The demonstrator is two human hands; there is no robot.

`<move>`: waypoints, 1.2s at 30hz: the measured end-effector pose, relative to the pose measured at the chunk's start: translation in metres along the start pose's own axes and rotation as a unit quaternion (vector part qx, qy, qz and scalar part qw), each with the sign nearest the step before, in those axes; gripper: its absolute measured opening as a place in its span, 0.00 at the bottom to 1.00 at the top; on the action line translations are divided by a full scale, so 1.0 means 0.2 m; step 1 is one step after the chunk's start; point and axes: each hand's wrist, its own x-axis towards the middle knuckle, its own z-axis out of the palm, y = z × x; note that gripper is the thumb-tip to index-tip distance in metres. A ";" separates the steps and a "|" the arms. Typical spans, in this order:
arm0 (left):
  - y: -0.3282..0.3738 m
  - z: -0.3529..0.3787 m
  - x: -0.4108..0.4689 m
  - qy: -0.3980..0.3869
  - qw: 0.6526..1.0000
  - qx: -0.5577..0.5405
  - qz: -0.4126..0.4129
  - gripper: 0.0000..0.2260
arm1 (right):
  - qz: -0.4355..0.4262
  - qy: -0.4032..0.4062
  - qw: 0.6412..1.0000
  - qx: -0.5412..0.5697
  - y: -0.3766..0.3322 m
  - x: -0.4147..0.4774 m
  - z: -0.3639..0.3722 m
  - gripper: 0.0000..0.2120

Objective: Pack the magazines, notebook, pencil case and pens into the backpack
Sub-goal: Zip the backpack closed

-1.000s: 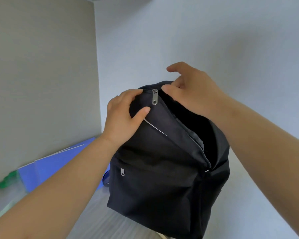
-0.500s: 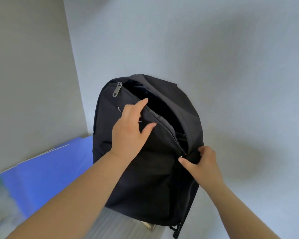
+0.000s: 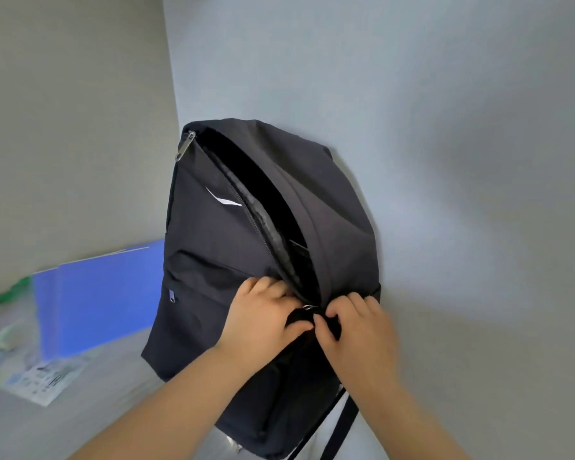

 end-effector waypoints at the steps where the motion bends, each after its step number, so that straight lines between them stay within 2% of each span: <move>1: 0.01 0.00 0.01 0.003 1.000 0.005 -0.004 0.12 | 0.002 0.006 1.000 0.002 0.01 0.00 0.00 0.13; 5: 0.03 -0.02 0.02 0.032 0.999 0.001 -0.006 0.06 | -0.008 0.019 1.000 -0.021 0.04 0.01 0.00 0.17; 8: 0.06 -0.05 0.05 0.025 0.999 0.006 -0.027 0.11 | -0.041 0.011 0.998 -0.056 0.06 0.00 -0.01 0.17; 12: 0.10 -0.08 0.06 0.027 0.999 0.042 -0.009 0.12 | -0.056 0.001 0.994 -0.094 0.07 0.02 -0.01 0.15; 15: 0.10 -0.15 0.07 0.082 0.995 0.052 0.008 0.11 | -0.076 0.007 0.990 -0.120 0.07 0.04 0.00 0.13; 17: 0.09 -0.23 0.11 0.141 0.987 0.078 0.003 0.14 | -0.081 0.005 0.988 -0.134 0.07 0.04 0.00 0.12; 21: 0.00 -0.44 0.18 0.244 0.963 0.112 -0.006 0.14 | -0.089 -0.035 0.988 -0.123 0.07 0.01 -0.02 0.12; 24: -0.06 -0.51 0.18 0.271 0.956 0.111 0.002 0.14 | -0.076 -0.045 0.994 -0.065 0.04 0.01 -0.07 0.13; 26: -0.07 -0.49 0.18 0.280 0.954 0.106 0.020 0.14 | -0.048 -0.001 0.999 0.007 -0.01 0.07 -0.13 0.13; 28: -0.07 -0.47 0.18 0.283 0.952 0.105 0.040 0.13 | -0.031 0.059 0.997 0.043 -0.10 0.19 -0.21 0.19; 31: -0.08 -0.46 0.19 0.270 0.962 0.041 0.008 0.10 | -0.048 0.101 0.994 0.014 -0.23 0.36 -0.28 0.22; 33: -0.08 -0.49 0.20 0.239 0.965 -0.059 -0.085 0.08 | -0.056 0.089 0.994 -0.014 -0.26 0.44 -0.29 0.18; 36: -0.10 -0.49 0.24 0.195 0.930 -0.244 -0.195 0.08 | -0.064 0.074 0.995 -0.028 -0.27 0.47 -0.27 0.13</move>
